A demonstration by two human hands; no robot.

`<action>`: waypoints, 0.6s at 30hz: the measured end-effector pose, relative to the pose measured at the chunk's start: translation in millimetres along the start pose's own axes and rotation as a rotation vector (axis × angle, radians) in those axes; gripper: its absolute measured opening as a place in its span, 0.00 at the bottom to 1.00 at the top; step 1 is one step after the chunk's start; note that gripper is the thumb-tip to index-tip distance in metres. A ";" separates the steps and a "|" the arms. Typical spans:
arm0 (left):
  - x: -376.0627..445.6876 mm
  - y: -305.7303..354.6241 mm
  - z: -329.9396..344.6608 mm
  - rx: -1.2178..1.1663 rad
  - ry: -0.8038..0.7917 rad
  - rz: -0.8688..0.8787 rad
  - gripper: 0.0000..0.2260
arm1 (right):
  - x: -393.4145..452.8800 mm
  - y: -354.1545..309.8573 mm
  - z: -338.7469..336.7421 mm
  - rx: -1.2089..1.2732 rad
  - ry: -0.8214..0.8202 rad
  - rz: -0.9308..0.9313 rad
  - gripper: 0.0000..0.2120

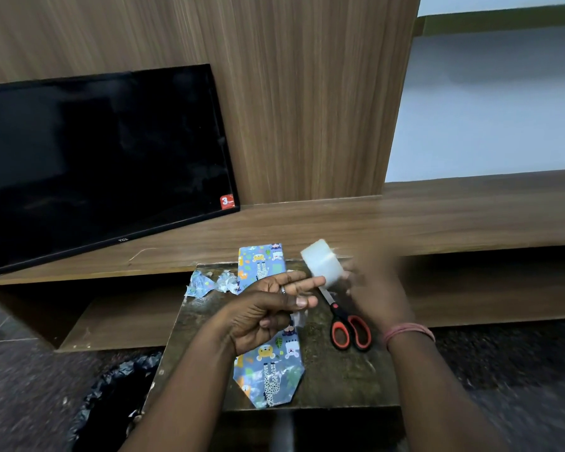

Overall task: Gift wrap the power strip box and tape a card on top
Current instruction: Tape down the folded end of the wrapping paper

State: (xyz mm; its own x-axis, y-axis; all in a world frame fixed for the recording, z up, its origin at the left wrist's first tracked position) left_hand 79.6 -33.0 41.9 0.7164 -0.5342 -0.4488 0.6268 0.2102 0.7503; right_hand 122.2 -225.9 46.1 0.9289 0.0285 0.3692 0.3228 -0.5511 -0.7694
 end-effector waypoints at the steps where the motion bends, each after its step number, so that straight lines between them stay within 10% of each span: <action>1: 1.4 -0.9 -1.7 -0.007 0.040 -0.005 0.31 | -0.3 3.0 -5.2 -0.131 0.052 -0.018 0.06; 18: -21.7 -6.7 -31.5 -0.316 0.347 0.093 0.15 | -15.6 4.1 14.0 -0.497 -0.014 0.032 0.07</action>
State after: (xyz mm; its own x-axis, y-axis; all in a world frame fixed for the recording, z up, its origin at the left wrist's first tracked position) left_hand 69.4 2.9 31.3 0.8002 -0.2079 -0.5626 0.5792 0.5113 0.6349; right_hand 111.6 -217.0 29.9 0.9403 0.0145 0.3401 0.1717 -0.8829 -0.4371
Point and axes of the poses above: each hand's wrist, its own x-axis towards the middle knuckle, its own z-axis out of the palm, y = z × x, the point moved 6 cm from there along x, towards the middle knuckle, and after that the axes turned 15 degrees about -z, right-handed, at the moved point
